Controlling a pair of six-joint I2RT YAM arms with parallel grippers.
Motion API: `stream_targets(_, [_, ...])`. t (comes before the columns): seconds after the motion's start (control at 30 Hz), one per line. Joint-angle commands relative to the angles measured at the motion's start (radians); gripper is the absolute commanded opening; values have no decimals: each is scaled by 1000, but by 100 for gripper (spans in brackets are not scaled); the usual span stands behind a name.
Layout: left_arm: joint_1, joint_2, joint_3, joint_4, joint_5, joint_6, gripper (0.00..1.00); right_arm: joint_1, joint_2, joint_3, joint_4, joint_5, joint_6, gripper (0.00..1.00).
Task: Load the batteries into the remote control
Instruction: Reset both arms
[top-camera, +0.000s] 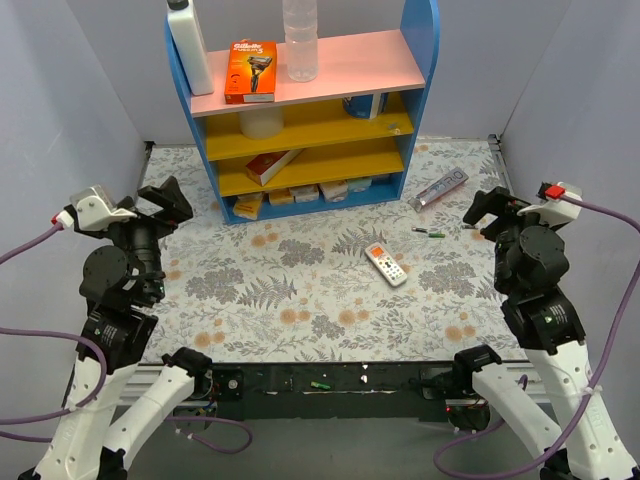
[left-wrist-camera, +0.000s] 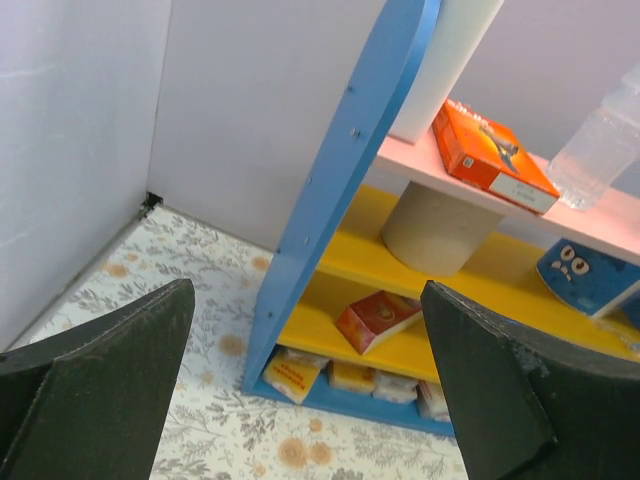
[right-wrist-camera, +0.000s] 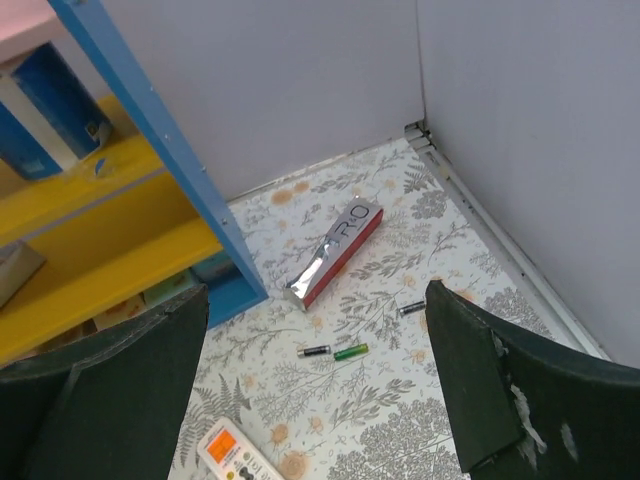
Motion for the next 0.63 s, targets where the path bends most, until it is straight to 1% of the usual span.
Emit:
stream_targets(0.0, [0, 31, 46, 64, -23, 75, 98, -1, -42, -25, 90, 76, -41, 95])
stream_targets(0.2, [0, 54, 46, 93, 2, 61, 98, -1, -86, -54, 84, 76, -34, 95])
stream_targets(0.6, [0, 57, 10, 93, 29, 22, 98, -1, -77, -59, 104, 17, -40, 94])
